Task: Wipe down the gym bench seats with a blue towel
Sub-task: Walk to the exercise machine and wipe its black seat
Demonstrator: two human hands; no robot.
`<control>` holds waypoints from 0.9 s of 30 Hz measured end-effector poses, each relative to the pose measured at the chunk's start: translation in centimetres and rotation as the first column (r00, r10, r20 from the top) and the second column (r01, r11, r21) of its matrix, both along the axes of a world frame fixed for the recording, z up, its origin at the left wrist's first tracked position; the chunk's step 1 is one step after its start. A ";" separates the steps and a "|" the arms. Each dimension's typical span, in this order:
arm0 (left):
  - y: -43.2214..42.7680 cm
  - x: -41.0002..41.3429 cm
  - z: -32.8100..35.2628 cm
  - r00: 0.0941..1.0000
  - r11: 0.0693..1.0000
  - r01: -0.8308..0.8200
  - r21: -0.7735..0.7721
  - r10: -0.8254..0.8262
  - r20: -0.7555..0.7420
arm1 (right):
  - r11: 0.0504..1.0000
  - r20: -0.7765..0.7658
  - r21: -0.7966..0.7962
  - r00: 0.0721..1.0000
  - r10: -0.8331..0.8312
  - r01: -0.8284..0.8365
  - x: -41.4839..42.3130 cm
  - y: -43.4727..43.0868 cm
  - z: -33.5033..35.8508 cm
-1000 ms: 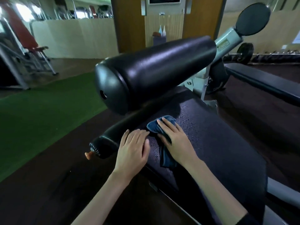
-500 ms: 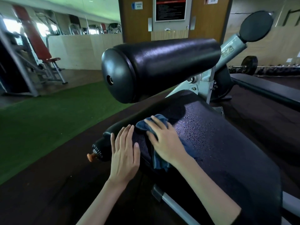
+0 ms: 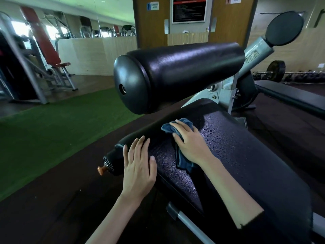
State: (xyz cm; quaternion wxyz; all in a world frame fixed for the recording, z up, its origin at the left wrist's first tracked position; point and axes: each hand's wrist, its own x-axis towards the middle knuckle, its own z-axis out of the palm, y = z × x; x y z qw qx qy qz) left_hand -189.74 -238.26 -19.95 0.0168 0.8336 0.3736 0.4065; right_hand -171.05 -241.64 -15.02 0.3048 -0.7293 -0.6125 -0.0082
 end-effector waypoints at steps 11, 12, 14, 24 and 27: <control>0.6 -0.2 -0.6 0.984 0.998 0.027 -0.062 -0.016 0.175 | 0.921 0.199 -0.003 0.902 0.383 -0.390 -3.3 -2.6 -0.4; 0.6 -0.1 -0.7 0.984 0.998 0.028 -0.059 -0.017 0.179 | 0.910 0.169 -0.009 0.896 0.411 -0.415 -3.0 -2.5 0.0; 0.7 0.0 -0.8 0.984 0.999 0.025 -0.048 -0.016 0.176 | 0.915 0.131 0.001 0.907 0.400 -0.404 -1.9 -1.2 0.4; 0.5 0.0 -0.5 0.995 0.997 -0.013 -0.079 0.021 0.102 | 0.991 0.141 -0.012 0.981 0.132 -0.132 -2.7 2.0 1.4; 0.4 -0.3 -0.2 0.997 0.996 -0.015 -0.085 0.022 0.076 | 0.966 0.147 0.068 0.961 0.236 -0.248 -3.3 -0.3 0.3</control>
